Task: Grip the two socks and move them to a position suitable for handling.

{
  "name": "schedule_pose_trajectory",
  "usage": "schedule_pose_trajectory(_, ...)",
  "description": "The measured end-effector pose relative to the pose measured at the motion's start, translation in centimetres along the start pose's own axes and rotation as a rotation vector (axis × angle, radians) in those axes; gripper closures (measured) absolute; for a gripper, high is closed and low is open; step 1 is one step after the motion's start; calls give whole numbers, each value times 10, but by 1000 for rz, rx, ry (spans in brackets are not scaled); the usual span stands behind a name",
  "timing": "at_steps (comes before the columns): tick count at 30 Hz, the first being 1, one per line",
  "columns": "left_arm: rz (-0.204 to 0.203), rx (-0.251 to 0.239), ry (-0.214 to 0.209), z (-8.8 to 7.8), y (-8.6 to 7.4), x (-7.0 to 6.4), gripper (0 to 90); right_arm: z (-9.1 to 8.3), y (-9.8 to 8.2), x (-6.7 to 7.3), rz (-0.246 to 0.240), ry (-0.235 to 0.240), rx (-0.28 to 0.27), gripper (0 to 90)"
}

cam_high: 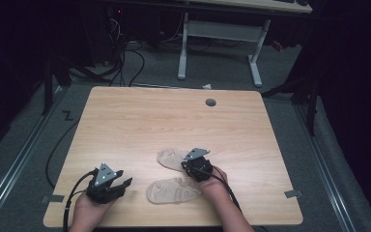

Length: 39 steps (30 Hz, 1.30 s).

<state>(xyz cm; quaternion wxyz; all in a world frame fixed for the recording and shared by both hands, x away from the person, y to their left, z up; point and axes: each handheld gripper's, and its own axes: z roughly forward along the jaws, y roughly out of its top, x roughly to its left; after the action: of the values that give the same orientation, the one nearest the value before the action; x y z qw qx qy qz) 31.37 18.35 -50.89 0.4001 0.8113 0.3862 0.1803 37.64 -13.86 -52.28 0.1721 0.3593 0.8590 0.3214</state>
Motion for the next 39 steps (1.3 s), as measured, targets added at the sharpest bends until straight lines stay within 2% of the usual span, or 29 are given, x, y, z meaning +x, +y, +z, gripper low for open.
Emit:
schedule_pose_trajectory(6,-3,4,-17,5,2,-2,534,1,3,2,-11,8,1,898)
schedule_pose_trajectory(10,6,1,-31,9,6,-5,534,-26,4,-3,30,-34,-101,895)
schedule_pose_trajectory(12,8,-3,-43,13,10,-6,534,-38,0,-7,46,-55,-124,896)
schedule_pose_trajectory(15,26,0,-58,20,16,-9,533,-52,-21,-12,77,-67,-102,897)
schedule_pose_trajectory(18,34,-1,-73,26,21,-11,532,-56,-35,-15,99,-66,-65,899)
schedule_pose_trajectory(20,39,-2,-79,30,24,-13,532,-56,-39,-17,122,-53,-60,899)
schedule_pose_trajectory(23,45,4,-87,35,26,-14,531,-52,-39,-16,113,-82,-46,898)
schedule_pose_trajectory(26,48,11,-87,37,26,-15,531,-45,-37,-20,125,-97,-41,898)
schedule_pose_trajectory(29,46,12,-82,36,25,-15,531,-32,-32,-26,122,-105,-2,898)
schedule_pose_trajectory(30,40,10,-80,36,24,-14,531,-29,-31,-26,123,-109,11,898)
schedule_pose_trajectory(33,13,8,-80,39,24,-12,525,-24,-28,-30,114,-111,4,898)
schedule_pose_trajectory(34,1,6,-89,43,27,-12,523,-23,-28,-31,113,-110,3,898)
schedule_pose_trajectory(37,24,4,-64,57,35,-14,518,-21,-27,-32,109,-106,-7,899)
schedule_pose_trajectory(39,12,-5,-56,71,42,-14,514,-20,-26,-33,113,-104,-8,898)
